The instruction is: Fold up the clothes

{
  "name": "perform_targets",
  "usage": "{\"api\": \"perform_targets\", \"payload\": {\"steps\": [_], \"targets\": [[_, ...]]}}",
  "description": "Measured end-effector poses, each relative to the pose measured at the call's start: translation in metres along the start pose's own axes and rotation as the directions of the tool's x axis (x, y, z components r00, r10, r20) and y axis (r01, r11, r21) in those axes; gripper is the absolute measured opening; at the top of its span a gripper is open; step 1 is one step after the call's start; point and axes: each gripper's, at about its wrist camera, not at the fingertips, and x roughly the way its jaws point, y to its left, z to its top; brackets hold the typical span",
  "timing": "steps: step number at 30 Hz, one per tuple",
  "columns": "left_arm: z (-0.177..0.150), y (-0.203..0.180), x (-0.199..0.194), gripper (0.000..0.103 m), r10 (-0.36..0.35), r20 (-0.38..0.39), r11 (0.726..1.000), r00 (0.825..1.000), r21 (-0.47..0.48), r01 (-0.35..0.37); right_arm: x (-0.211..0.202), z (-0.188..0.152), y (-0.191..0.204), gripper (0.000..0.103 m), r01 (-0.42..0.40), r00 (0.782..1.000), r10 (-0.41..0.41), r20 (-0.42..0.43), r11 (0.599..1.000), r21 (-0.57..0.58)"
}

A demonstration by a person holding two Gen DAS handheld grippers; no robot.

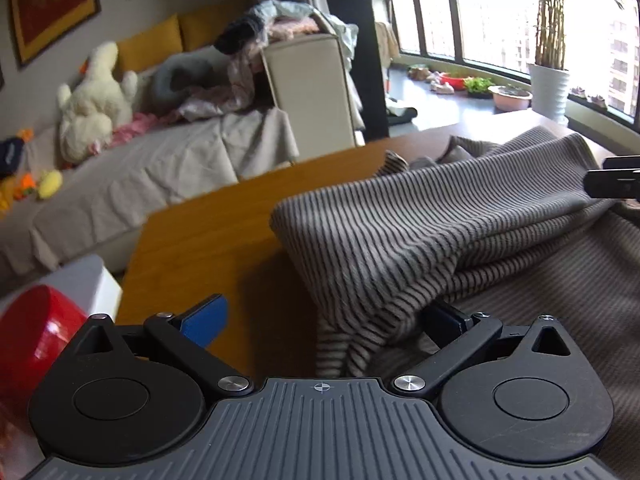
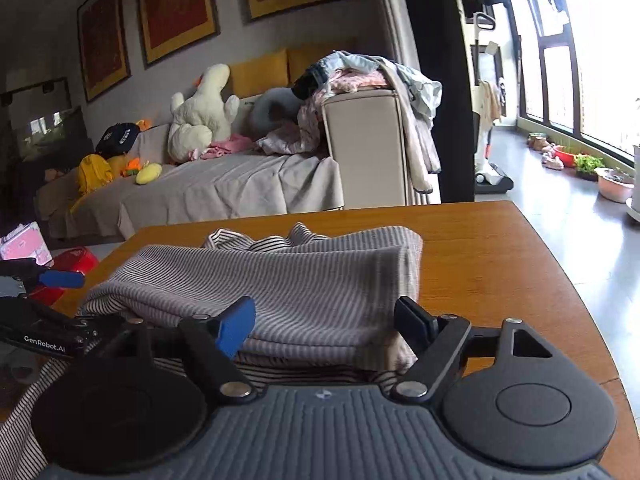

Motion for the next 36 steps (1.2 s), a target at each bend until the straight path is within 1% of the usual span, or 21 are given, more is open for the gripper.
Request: {"api": "perform_targets", "payload": {"steps": [2, 3, 4, 6, 8, 10, 12, 13, 14, 15, 16, 18, 21, 23, 24, 26, 28, 30, 32, 35, 36], "targets": [[0.005, 0.006, 0.000, 0.103, 0.023, 0.000, 1.000, 1.000, -0.017, -0.023, 0.001, 0.001, -0.005, 0.079, 0.019, 1.000, -0.019, -0.004, 0.999, 0.035], [0.007, 0.008, -0.002, 0.103, 0.006, -0.006, 1.000, 1.000, -0.030, -0.006, 0.000, 0.002, -0.007, 0.079, 0.034, 0.999, -0.033, -0.007, 0.998, 0.044], [0.008, 0.011, -0.008, 0.103, -0.031, -0.014, 0.999, 0.999, -0.043, 0.030, 0.000, 0.003, -0.008, 0.079, 0.051, 0.999, -0.051, -0.011, 0.997, 0.050], [0.009, 0.015, -0.025, 0.103, -0.104, 0.000, 0.993, 0.995, -0.049, 0.104, 0.001, 0.012, -0.011, 0.071, 0.049, 0.999, -0.048, -0.015, 0.996, 0.069], [0.013, 0.016, -0.041, 0.103, -0.164, 0.043, 0.984, 0.985, -0.058, 0.167, 0.004, 0.021, -0.014, 0.069, 0.039, 0.999, -0.037, -0.019, 0.995, 0.091], [0.018, 0.016, -0.055, 0.103, -0.218, 0.088, 0.972, 0.972, -0.069, 0.224, 0.017, 0.031, -0.011, 0.065, 0.026, 0.998, -0.021, -0.058, 0.996, 0.084], [0.023, 0.014, -0.065, 0.103, -0.260, 0.122, 0.960, 0.958, -0.075, 0.270, 0.034, 0.038, -0.001, 0.018, 0.010, 0.994, -0.007, -0.111, 1.000, 0.028], [0.024, 0.010, -0.062, 0.103, -0.268, 0.122, 0.958, 0.956, -0.076, 0.278, 0.042, 0.042, 0.004, 0.017, 0.001, 0.990, -0.001, -0.138, 1.000, 0.000], [0.024, 0.005, -0.060, 0.103, -0.275, 0.121, 0.955, 0.954, -0.076, 0.286, 0.042, 0.049, 0.011, 0.015, -0.007, 0.993, 0.003, -0.121, 0.999, -0.034], [0.025, 0.001, -0.058, 0.103, -0.283, 0.121, 0.953, 0.951, -0.076, 0.293, 0.037, 0.057, 0.018, 0.003, -0.015, 0.997, 0.009, -0.080, 0.997, -0.071], [0.026, -0.003, -0.055, 0.103, -0.291, 0.121, 0.951, 0.949, -0.077, 0.301, 0.032, 0.065, 0.022, 0.004, -0.008, 0.999, 0.004, -0.045, 0.995, -0.096], [0.025, -0.009, -0.046, 0.103, -0.306, 0.116, 0.941, 0.945, -0.110, 0.319, 0.028, 0.076, 0.018, 0.004, 0.017, 1.000, -0.019, -0.015, 0.997, -0.081], [0.019, -0.015, -0.028, 0.103, -0.315, 0.106, 0.923, 0.943, -0.196, 0.331, 0.042, 0.065, 0.003, 0.004, 0.093, 0.992, -0.098, -0.081, 0.993, -0.068], [0.013, -0.016, -0.014, 0.103, -0.323, 0.092, 0.907, 0.942, -0.253, 0.336, 0.052, 0.045, -0.005, 0.005, 0.120, 0.981, -0.129, -0.147, 0.990, -0.071], [0.011, -0.017, -0.009, 0.103, -0.324, 0.086, 0.902, 0.942, -0.272, 0.335, 0.052, 0.040, -0.006, 0.005, 0.125, 0.979, -0.135, -0.150, 0.989, -0.073], [0.008, -0.018, -0.005, 0.103, -0.308, 0.072, 0.909, 0.949, -0.272, 0.316, 0.047, 0.034, -0.007, 0.006, 0.130, 0.982, -0.139, -0.127, 0.989, -0.077], [0.009, -0.015, -0.007, 0.103, -0.292, 0.069, 0.916, 0.954, -0.268, 0.300, 0.041, 0.035, -0.004, 0.014, 0.144, 0.982, -0.151, -0.116, 0.987, -0.070], [0.014, -0.007, -0.016, 0.103, -0.292, 0.102, 0.902, 0.951, -0.302, 0.310, 0.029, 0.039, 0.001, 0.016, 0.136, 0.987, -0.140, -0.081, 0.989, -0.060], [0.022, 0.001, -0.027, 0.103, -0.293, 0.167, 0.882, 0.941, -0.332, 0.334, 0.018, 0.044, 0.008, 0.018, 0.112, 0.992, -0.114, -0.045, 0.993, -0.039], [0.029, -0.001, -0.028, 0.103, -0.292, 0.202, 0.880, 0.935, -0.327, 0.345, 0.009, 0.049, 0.017, 0.022, 0.073, 0.997, -0.073, -0.011, 0.997, -0.017], [0.030, -0.003, -0.025, 0.103, -0.294, 0.197, 0.882, 0.935, -0.323, 0.345, 0.008, 0.050, 0.020, 0.023, 0.061, 0.998, -0.061, -0.007, 0.998, -0.017]]}}
